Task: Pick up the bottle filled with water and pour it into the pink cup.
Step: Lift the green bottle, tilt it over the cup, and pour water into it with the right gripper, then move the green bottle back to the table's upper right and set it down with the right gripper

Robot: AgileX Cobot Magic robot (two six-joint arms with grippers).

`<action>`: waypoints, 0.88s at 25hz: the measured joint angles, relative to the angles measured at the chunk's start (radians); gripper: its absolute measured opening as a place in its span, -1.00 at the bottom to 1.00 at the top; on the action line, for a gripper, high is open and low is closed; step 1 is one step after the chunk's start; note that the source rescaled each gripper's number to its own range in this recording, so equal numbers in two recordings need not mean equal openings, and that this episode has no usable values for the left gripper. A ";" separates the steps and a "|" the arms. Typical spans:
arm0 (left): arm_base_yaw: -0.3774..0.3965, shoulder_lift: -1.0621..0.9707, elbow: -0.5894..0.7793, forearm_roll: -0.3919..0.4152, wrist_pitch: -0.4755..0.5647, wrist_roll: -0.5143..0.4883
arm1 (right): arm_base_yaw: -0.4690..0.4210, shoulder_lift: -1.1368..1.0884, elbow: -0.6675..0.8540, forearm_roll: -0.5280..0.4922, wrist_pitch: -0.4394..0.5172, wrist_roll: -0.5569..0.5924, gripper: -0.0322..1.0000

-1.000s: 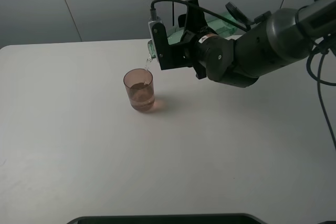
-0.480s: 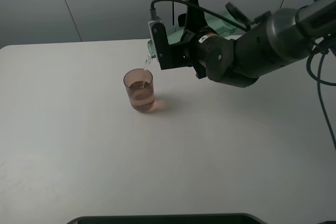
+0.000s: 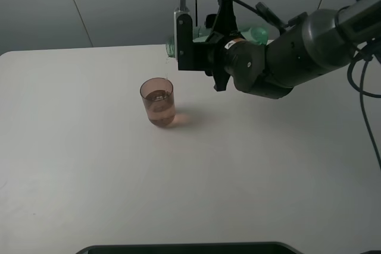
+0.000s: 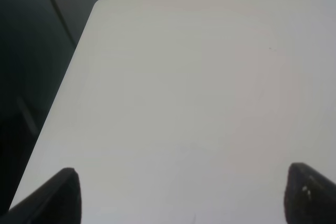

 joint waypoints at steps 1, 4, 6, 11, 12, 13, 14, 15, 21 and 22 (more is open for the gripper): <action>0.000 0.000 0.000 0.000 0.000 0.000 | 0.000 0.000 0.000 0.000 0.000 0.040 -0.86; 0.000 0.000 0.000 0.000 0.000 0.000 | 0.000 0.000 0.000 0.000 0.000 0.147 -0.86; 0.000 0.000 0.000 0.000 0.000 0.000 | 0.002 0.000 0.000 0.002 -0.005 0.215 -0.86; 0.000 0.000 0.000 0.000 0.000 0.000 | 0.016 -0.030 0.000 0.006 -0.009 0.524 -0.86; 0.000 0.000 0.000 0.000 0.000 0.000 | 0.016 -0.047 0.000 0.004 -0.009 0.603 -0.86; 0.000 0.000 0.000 0.000 0.000 0.000 | 0.016 -0.065 0.000 -0.001 -0.009 0.670 -0.86; 0.000 0.000 0.000 0.000 0.000 0.000 | 0.016 -0.080 0.000 -0.007 -0.011 0.754 -0.86; 0.000 0.000 0.000 0.000 0.000 0.000 | 0.016 -0.098 0.000 -0.023 -0.013 0.838 -0.86; 0.000 0.000 0.000 0.000 0.000 0.004 | -0.027 -0.165 0.000 -0.208 -0.011 1.341 -0.86; 0.000 0.000 0.000 0.000 0.000 0.004 | -0.041 -0.166 0.000 -0.250 -0.011 1.405 -0.86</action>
